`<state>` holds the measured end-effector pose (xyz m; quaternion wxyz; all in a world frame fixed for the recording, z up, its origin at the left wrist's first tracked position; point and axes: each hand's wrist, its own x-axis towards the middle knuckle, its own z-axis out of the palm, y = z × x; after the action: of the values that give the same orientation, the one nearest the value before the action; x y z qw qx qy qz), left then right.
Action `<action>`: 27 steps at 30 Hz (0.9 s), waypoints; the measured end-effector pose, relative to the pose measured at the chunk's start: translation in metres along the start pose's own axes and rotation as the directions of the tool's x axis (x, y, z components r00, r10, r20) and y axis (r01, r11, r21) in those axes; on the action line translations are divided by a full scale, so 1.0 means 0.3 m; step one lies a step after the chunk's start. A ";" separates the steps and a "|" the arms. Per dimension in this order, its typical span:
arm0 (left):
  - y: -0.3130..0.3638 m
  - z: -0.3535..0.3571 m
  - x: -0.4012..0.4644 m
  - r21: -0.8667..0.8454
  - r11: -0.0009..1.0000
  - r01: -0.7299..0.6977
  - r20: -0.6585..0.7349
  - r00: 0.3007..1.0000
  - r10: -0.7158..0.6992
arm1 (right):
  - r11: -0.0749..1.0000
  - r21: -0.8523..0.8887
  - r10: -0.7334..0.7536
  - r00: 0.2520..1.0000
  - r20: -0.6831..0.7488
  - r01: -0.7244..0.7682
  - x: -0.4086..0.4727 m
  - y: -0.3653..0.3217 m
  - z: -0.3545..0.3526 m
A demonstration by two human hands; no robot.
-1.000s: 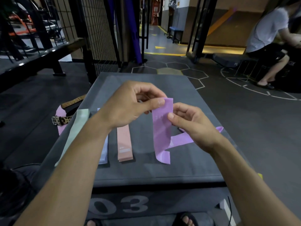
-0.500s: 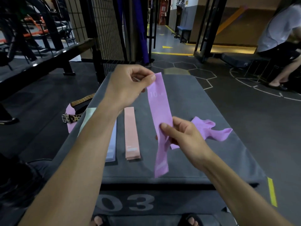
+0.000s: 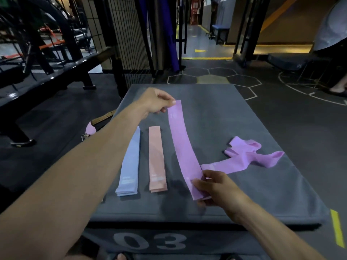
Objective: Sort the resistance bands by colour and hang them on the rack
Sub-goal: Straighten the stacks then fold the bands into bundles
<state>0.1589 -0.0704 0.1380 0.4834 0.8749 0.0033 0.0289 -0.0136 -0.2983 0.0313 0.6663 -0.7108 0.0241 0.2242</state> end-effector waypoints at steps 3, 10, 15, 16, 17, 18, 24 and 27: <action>-0.072 0.039 0.071 0.097 0.995 0.028 0.054 0.998 -0.034 | 0.998 -0.020 0.057 0.998 -0.013 -0.057 0.032 0.029 0.000; -0.248 0.151 0.236 0.243 0.970 -0.005 0.139 0.990 -0.030 | 0.991 -0.044 0.124 0.992 -0.009 -0.124 0.124 0.075 0.043; -0.320 0.218 0.309 0.335 0.941 -0.050 0.155 0.988 -0.003 | 0.993 0.028 0.118 0.988 -0.104 -0.116 0.156 0.078 0.059; -0.334 0.228 0.318 0.346 0.937 -0.052 0.147 0.989 0.001 | 0.993 0.031 0.121 0.986 -0.119 -0.118 0.160 0.080 0.055; -0.348 0.237 0.329 0.356 0.933 -0.054 0.141 0.990 0.004 | 0.992 0.030 0.126 0.984 -0.128 -0.123 0.162 0.081 0.051; -0.360 0.246 0.336 0.367 0.928 -0.060 0.140 0.990 0.009 | 0.991 0.028 0.133 0.983 -0.130 -0.130 0.162 0.083 0.046; -0.404 0.287 0.362 0.400 0.915 -0.054 0.111 0.994 0.010 | 0.991 0.020 0.130 0.990 -0.059 -0.129 0.149 0.087 0.021; -0.419 0.303 0.368 0.439 0.897 -0.050 0.102 0.995 0.005 | 0.992 -0.004 0.124 0.991 -0.039 -0.125 0.152 0.087 0.014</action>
<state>0.2769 -0.0764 -0.0115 0.2716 0.9620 -0.0263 -0.0091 0.0175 -0.2852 -0.0092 0.6482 -0.7142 0.0807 0.2515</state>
